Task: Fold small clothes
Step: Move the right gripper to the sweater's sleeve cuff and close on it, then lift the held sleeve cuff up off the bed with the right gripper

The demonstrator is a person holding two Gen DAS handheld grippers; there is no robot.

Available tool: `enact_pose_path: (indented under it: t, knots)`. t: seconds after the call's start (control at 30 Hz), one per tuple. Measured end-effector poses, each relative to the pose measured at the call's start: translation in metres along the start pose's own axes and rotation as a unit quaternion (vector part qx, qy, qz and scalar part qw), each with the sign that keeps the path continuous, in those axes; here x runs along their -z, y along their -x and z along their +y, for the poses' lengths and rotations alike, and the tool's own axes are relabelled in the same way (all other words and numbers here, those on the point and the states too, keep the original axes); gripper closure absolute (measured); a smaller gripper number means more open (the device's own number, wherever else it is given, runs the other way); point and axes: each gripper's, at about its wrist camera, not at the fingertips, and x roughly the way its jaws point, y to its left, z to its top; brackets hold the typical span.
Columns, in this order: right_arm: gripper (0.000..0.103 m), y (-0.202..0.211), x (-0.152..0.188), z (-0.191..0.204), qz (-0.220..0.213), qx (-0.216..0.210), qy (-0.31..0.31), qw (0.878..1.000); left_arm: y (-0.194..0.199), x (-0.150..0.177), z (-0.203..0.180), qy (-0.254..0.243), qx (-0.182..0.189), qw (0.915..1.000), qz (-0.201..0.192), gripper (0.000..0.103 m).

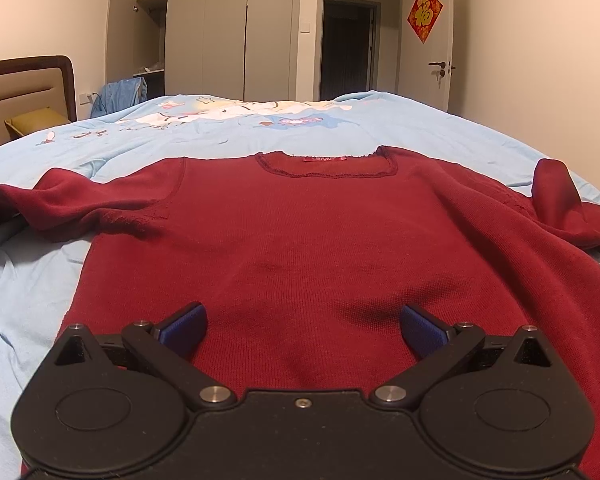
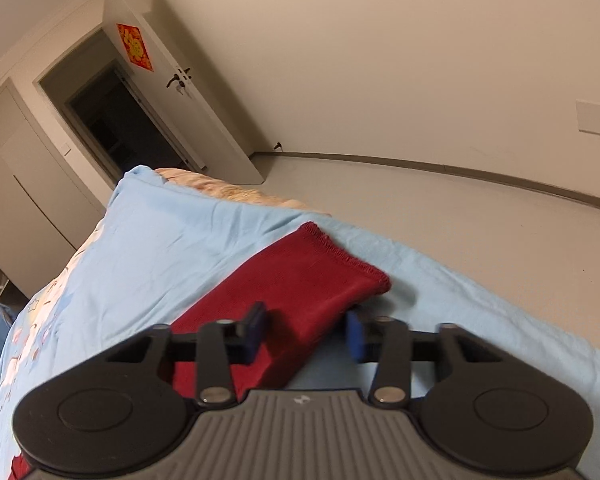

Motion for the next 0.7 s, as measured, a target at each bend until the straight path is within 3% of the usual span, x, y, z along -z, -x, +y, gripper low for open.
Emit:
enact_pose_path:
  t: [0.03,0.13,0.4,0.7]
  knots:
    - [0.088,-0.002,-0.001,0.002,0.002,-0.003,0.008,1.0,0.0,0.0,0.0,0.0,0.0,1.0,0.0,0.0]
    - [0.097,0.005,-0.003,0.01,-0.012,-0.005,0.045,0.999,0.0,0.0,0.0,0.0,0.0,1.0,-0.001,0.0]
    - [0.097,0.042,-0.03,-0.014,-0.093,0.027,0.029,0.995,0.0,0.0,0.0,0.0,0.0,1.0,-0.001,0.0]
    - [0.097,0.046,-0.035,-0.043,-0.088,0.037,-0.008,0.995,0.0,0.001,0.0,0.0,0.0,1.0,-0.001,0.0]
